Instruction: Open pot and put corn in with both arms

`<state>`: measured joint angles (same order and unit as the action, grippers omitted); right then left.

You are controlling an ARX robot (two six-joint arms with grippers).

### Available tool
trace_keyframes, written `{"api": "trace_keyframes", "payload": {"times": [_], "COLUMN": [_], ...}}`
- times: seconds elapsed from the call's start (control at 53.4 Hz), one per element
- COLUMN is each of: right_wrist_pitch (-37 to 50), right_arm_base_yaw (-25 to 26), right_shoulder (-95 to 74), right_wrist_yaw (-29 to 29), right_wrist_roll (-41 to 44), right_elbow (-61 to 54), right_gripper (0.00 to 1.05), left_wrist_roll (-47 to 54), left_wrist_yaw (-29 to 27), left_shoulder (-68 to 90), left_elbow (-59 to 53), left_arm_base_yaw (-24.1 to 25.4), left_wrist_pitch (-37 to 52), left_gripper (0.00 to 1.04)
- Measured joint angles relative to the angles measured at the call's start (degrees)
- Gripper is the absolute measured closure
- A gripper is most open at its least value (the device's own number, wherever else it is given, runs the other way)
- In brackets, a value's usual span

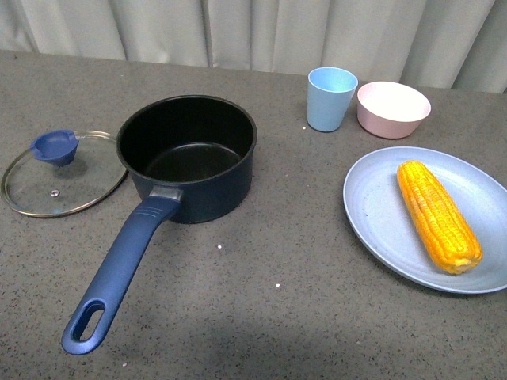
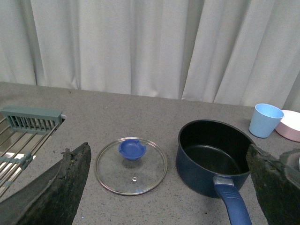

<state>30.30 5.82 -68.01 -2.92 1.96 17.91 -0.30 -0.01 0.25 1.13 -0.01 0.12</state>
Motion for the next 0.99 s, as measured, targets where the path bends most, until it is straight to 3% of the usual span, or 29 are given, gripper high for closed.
{"api": "trace_keyframes", "payload": {"times": [0.375,0.525,0.993], "right_wrist_pitch": [-15.7,-24.0,-27.4], "right_arm_base_yaw": [-5.6,-9.2,-10.2], "right_shoulder": [-26.1,-35.6,-48.3], "right_wrist_yaw": [10.6,8.1,8.5], "right_wrist_roll": [-3.5,-3.8,-5.9], "right_elbow": [21.5,28.7,35.8], "right_gripper": [0.09,0.09,0.09], "left_wrist_roll": [0.0,0.0,0.0], "left_wrist_yaw": [0.0,0.0,0.0], "left_shoulder": [0.0,0.0,0.0], "left_elbow": [0.0,0.0,0.0], "left_arm_base_yaw": [0.0,0.0,0.0], "left_wrist_pitch": [0.0,0.0,0.0], "left_gripper": [0.06,0.06,0.06]}}
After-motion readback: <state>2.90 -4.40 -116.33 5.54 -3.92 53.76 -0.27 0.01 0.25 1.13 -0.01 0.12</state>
